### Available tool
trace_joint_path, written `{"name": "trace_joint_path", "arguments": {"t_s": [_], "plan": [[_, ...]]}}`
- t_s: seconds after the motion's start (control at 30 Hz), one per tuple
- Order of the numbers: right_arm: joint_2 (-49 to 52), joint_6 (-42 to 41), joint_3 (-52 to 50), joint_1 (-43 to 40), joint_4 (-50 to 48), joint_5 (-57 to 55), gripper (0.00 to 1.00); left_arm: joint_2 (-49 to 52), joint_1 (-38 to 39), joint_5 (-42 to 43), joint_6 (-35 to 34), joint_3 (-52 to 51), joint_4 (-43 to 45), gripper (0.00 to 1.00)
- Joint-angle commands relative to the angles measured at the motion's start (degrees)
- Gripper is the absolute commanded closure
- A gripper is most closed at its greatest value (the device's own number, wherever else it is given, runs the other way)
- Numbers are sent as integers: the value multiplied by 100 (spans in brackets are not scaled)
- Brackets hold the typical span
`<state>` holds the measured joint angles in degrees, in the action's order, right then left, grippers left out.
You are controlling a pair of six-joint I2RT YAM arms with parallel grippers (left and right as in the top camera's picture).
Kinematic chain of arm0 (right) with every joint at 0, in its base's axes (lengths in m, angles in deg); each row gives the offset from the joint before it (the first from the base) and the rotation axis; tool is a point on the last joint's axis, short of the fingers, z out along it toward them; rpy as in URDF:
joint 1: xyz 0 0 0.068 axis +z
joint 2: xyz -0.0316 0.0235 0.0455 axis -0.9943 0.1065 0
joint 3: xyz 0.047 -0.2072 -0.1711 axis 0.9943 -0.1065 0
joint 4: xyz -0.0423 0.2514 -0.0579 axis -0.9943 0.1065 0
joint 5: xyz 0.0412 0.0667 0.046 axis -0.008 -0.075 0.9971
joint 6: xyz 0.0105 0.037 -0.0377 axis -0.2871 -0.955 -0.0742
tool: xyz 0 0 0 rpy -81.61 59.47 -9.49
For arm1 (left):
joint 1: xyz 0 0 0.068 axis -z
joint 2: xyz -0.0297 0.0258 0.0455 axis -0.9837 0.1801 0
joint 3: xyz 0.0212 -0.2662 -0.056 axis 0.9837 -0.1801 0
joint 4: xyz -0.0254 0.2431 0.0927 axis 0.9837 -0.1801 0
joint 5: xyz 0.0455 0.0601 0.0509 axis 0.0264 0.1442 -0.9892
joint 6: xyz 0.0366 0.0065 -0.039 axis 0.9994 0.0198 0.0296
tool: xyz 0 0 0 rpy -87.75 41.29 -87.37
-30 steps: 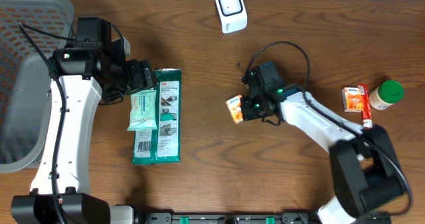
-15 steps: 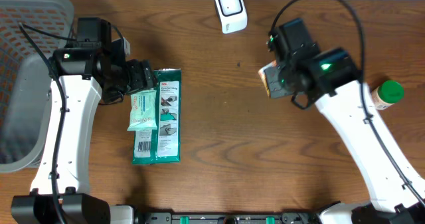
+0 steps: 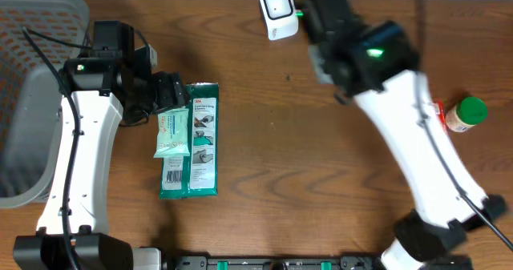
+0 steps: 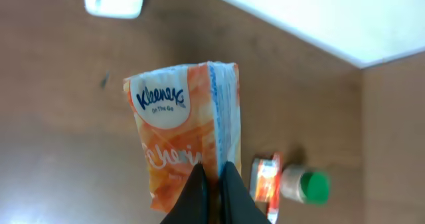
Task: Scan the item barcode
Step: 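Lift the Kleenex pack and carry it up to the scanner, then hold the Kleenex pack against the scanner face with the right gripper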
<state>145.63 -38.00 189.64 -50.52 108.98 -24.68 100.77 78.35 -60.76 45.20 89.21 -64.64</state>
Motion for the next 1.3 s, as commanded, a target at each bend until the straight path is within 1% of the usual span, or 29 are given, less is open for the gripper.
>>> {"name": "trace_joint_path", "arguments": {"t_s": [0.0, 0.3, 0.4, 0.53, 0.6, 0.73, 0.93, 1.2, 1.27], "plan": [[455, 498, 74, 313, -509, -1305, 99, 20, 9, -79, 72, -9, -2, 11], [1617, 2245, 74, 455, -2581, -1453, 99, 20, 9, -79, 72, -9, -2, 11], [1945, 2496, 74, 437, -3390, -1703, 99, 20, 9, -79, 72, -9, -2, 11], [2350, 3195, 74, 341, -4601, -1786, 99, 20, 9, -79, 72, -9, -2, 11], [2562, 3429, 74, 282, -5034, -1786, 99, 20, 9, -79, 72, -9, -2, 11], [2935, 3497, 74, 153, -5574, -1792, 99, 20, 9, -79, 72, -9, -2, 11], [3569, 3792, 74, -155, -6721, -1886, 99, 20, 9, -79, 72, -9, -2, 11], [4234, 4627, 74, -260, -7458, -1829, 99, 20, 9, -79, 72, -9, -2, 11], [4328, 4666, 74, -258, -7683, -1825, 99, 20, 9, -79, 72, -9, -2, 11]]}}
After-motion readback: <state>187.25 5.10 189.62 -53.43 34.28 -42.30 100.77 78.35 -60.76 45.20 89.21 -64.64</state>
